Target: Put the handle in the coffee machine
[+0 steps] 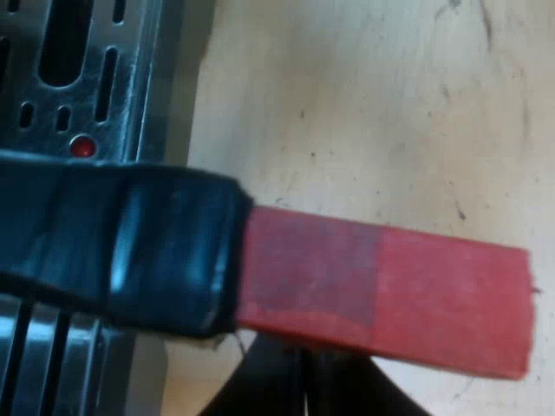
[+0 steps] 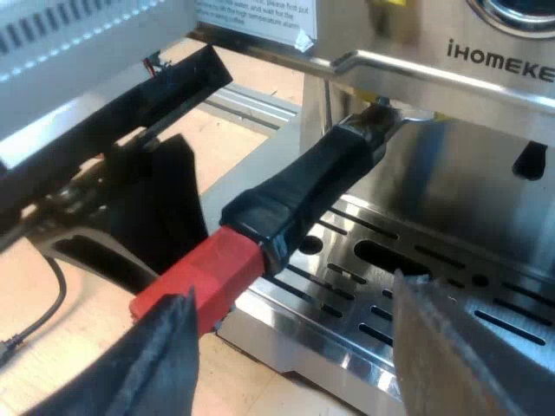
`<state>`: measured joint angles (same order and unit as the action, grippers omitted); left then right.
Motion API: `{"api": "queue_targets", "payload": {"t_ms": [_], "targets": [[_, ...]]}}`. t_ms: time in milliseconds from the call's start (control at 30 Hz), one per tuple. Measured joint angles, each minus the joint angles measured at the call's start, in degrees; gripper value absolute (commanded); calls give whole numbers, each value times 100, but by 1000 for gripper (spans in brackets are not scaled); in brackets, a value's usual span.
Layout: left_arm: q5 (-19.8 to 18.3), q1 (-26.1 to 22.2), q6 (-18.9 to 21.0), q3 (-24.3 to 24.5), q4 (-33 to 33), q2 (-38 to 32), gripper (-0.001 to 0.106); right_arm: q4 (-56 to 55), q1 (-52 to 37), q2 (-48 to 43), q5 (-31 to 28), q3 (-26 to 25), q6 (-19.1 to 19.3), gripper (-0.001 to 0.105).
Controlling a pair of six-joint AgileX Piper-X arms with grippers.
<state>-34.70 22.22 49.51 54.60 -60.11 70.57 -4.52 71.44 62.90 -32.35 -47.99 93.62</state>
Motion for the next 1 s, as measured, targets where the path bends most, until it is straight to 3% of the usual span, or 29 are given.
{"api": "queue_targets", "payload": {"t_ms": [267,400,600,867,1000], "targets": [[-41,43,601,-19,361,-33,1,-89,0,0,12,-14,-248,52],[-17,74,711,59,330,-22,1,-156,0,0,12,-14,-261,52],[0,-51,710,105,119,-21,1,-210,0,0,12,-14,-279,52],[-387,-387,561,177,-317,-11,1,-363,0,0,37,-14,-279,52],[-168,-794,46,275,-568,44,1,-401,0,0,36,-14,-279,52]]}}
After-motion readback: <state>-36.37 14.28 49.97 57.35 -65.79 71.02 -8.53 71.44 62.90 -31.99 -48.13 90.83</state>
